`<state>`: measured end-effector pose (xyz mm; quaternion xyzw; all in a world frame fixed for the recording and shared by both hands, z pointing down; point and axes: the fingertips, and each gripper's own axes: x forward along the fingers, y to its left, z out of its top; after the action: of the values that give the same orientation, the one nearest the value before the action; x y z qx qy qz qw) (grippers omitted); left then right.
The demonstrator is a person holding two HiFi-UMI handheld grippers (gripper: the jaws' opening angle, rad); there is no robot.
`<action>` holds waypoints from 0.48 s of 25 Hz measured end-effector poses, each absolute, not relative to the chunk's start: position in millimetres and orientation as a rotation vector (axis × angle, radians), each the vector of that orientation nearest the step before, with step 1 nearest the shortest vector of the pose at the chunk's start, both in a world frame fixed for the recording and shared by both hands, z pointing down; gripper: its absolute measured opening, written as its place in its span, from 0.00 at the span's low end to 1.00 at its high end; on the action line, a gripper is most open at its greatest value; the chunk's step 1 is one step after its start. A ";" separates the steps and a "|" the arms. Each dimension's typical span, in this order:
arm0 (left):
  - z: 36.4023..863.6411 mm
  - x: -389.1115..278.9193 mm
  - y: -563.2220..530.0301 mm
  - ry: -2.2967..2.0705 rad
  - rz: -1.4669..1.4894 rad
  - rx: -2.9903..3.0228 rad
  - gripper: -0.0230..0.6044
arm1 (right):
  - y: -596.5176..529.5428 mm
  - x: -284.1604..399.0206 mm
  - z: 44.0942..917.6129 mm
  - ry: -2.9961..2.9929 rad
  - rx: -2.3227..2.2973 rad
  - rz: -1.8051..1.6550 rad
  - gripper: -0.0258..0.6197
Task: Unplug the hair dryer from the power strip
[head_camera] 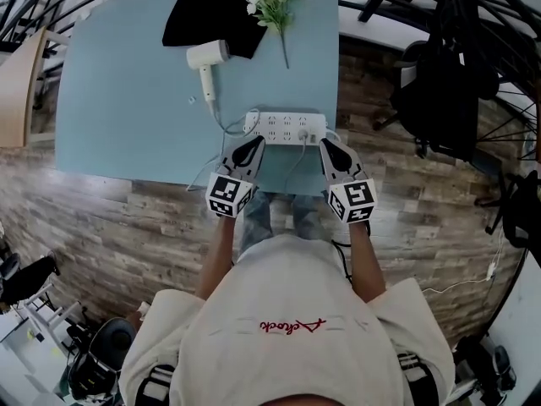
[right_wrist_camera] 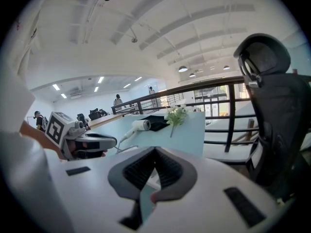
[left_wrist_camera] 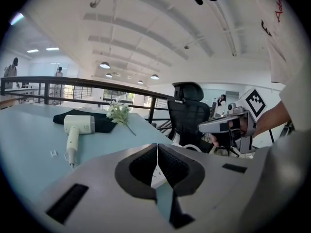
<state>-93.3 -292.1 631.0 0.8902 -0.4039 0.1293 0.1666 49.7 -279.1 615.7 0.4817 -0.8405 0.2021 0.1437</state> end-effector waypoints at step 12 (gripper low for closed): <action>671.1 -83.9 -281.1 -1.104 0.450 2.497 0.05 | -263.1 57.9 635.9 -2.397 1.371 0.625 0.07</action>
<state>-83.9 -281.1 671.1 0.8867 -0.3919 0.1597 0.1864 57.9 -263.1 635.9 0.4785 -0.8365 0.2181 0.1543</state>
